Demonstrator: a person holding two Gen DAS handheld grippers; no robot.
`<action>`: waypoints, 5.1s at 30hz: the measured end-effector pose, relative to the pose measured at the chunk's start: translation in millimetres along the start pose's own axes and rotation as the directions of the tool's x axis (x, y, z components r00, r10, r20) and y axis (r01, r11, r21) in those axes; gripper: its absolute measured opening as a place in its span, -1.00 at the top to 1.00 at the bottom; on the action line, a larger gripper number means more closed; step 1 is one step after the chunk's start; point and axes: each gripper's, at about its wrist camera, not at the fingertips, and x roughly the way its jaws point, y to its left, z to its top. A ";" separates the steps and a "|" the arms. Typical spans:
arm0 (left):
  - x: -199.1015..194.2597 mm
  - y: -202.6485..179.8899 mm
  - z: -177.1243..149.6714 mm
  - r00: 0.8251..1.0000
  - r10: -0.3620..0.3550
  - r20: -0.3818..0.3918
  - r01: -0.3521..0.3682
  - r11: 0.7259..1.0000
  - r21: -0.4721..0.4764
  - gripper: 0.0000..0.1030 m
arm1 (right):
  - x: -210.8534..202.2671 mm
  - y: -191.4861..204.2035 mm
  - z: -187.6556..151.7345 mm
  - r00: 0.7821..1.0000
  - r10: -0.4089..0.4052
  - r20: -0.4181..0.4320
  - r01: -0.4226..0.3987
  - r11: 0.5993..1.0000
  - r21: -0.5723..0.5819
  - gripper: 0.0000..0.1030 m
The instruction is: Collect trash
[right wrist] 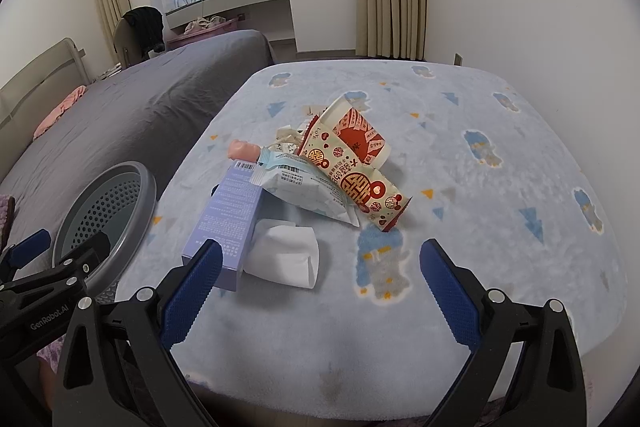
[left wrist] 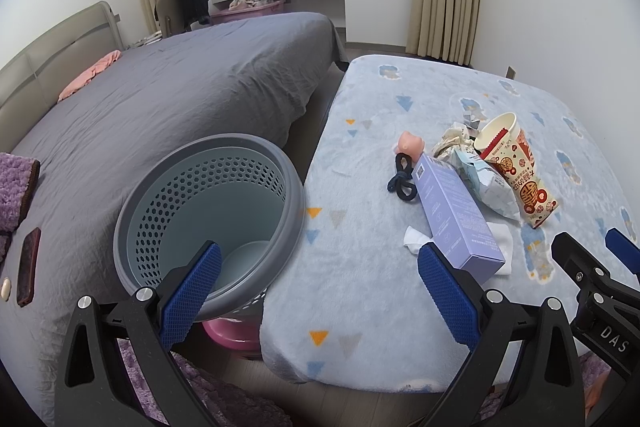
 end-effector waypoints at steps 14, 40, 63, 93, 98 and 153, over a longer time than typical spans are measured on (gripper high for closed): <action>-0.1 2.0 -1.1 1.000 0.000 -0.004 0.000 1.000 0.000 -0.88 | 1.3 0.4 -1.4 1.000 0.005 -0.006 -0.005 1.000 0.003 -0.83; 22.8 17.6 -8.2 0.999 0.033 -0.034 -0.034 0.999 -0.026 -0.88 | 30.3 12.5 0.4 0.993 0.086 -0.084 -0.087 0.996 -0.005 -0.83; 56.1 54.7 -11.3 0.995 0.050 -0.082 -0.058 0.994 -0.091 -0.88 | 125.3 57.9 30.5 0.955 0.121 -0.270 -0.128 0.992 -0.007 -0.82; 44.9 54.5 -10.6 0.997 0.036 -0.068 -0.042 0.995 -0.093 -0.88 | 102.2 73.3 24.5 0.952 0.177 -0.251 -0.200 0.977 -0.070 0.08; 38.9 41.2 -10.9 0.998 0.013 -0.056 -0.016 0.998 -0.064 -0.88 | 71.8 52.9 20.7 0.957 0.205 -0.206 -0.218 0.975 -0.043 0.08; 47.1 -32.9 -8.2 0.975 -0.205 -0.084 0.212 0.975 0.073 0.28 | 23.8 -48.3 -8.6 0.970 0.194 -0.144 -0.180 0.978 0.103 0.09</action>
